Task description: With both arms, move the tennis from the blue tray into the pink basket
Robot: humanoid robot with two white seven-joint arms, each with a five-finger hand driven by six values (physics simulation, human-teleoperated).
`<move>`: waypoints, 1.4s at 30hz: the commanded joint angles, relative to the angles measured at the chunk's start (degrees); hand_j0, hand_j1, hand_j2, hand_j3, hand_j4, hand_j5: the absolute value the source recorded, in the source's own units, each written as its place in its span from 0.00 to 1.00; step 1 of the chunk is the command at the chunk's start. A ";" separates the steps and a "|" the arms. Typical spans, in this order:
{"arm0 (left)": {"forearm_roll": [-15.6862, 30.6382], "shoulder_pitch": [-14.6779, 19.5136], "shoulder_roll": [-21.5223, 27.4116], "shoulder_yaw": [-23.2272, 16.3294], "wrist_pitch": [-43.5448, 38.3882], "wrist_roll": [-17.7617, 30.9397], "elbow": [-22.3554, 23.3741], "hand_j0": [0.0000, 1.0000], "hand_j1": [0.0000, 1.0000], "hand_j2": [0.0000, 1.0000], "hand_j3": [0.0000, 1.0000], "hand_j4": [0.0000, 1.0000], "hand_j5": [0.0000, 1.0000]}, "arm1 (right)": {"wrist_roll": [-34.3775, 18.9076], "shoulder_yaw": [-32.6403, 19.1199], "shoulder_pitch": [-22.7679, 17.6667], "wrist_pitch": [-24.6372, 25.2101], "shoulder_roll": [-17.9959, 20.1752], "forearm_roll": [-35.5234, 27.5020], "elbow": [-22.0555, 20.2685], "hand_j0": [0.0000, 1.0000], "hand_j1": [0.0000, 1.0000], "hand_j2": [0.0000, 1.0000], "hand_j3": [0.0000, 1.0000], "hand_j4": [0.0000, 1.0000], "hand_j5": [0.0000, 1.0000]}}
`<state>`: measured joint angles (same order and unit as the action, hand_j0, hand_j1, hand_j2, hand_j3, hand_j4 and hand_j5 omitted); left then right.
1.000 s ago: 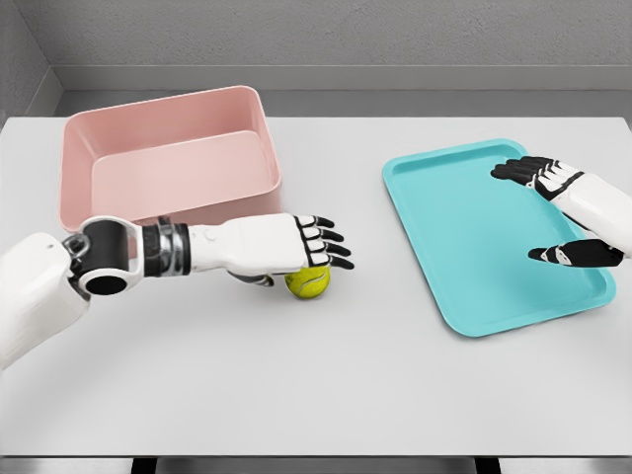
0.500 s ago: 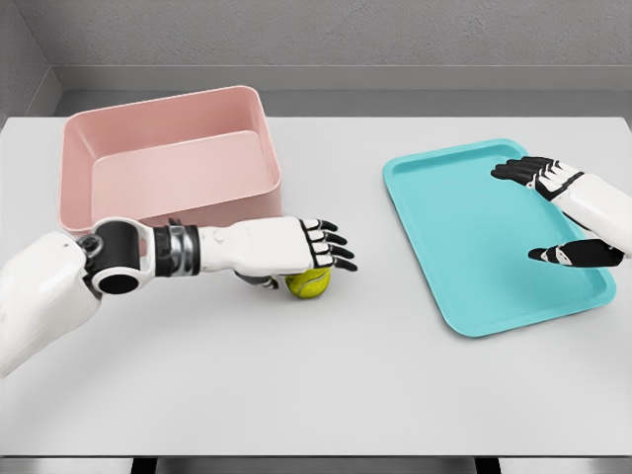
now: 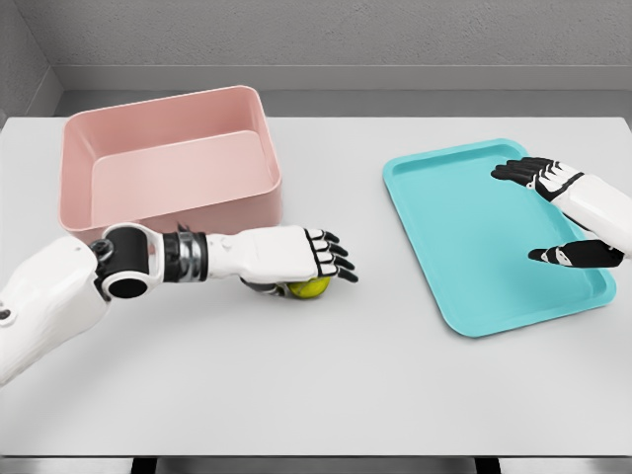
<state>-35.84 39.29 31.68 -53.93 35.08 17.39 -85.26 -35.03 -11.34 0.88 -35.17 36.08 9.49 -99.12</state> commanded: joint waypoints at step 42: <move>6.22 5.62 5.15 0.23 -0.08 2.56 -4.30 0.53 0.53 0.53 0.53 0.53 0.53 | 0.03 -0.09 0.00 0.17 0.04 -0.44 0.07 1.00 1.00 1.00 1.00 1.00 1.00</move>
<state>-30.36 45.18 36.42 -53.77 35.08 20.00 -89.31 -35.03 -11.41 0.88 -35.17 36.08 9.49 -99.05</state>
